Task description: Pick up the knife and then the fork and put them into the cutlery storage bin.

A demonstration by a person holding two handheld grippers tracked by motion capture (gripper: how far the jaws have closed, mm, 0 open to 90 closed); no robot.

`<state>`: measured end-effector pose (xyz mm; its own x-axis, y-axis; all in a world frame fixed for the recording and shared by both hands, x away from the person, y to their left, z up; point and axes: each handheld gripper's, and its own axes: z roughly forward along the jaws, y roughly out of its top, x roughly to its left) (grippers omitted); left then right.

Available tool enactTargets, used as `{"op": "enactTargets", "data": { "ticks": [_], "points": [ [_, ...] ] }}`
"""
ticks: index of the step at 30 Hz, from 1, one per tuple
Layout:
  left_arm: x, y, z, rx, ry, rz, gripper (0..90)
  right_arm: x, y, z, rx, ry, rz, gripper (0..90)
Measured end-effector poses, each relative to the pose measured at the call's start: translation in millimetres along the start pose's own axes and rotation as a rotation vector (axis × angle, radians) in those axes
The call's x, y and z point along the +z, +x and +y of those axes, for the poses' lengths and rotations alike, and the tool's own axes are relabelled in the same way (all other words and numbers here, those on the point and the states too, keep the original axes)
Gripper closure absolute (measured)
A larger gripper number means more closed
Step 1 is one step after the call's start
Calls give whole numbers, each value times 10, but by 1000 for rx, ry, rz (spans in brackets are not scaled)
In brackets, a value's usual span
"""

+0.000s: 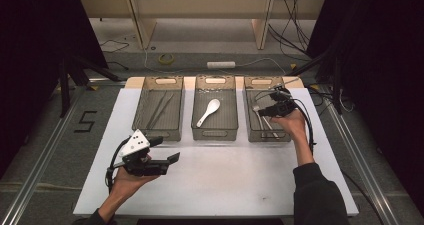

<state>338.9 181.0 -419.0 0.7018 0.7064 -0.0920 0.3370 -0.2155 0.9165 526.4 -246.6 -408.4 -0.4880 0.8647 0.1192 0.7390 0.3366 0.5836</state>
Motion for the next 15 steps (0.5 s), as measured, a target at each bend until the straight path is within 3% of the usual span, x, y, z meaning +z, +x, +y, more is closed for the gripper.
{"op": "enactTargets", "data": {
  "ticks": [15],
  "points": [
    [8, -1, -3, -3, -1, 0, 174, -242, 289, -186, -25, -170, 83, 316]
  ]
}}
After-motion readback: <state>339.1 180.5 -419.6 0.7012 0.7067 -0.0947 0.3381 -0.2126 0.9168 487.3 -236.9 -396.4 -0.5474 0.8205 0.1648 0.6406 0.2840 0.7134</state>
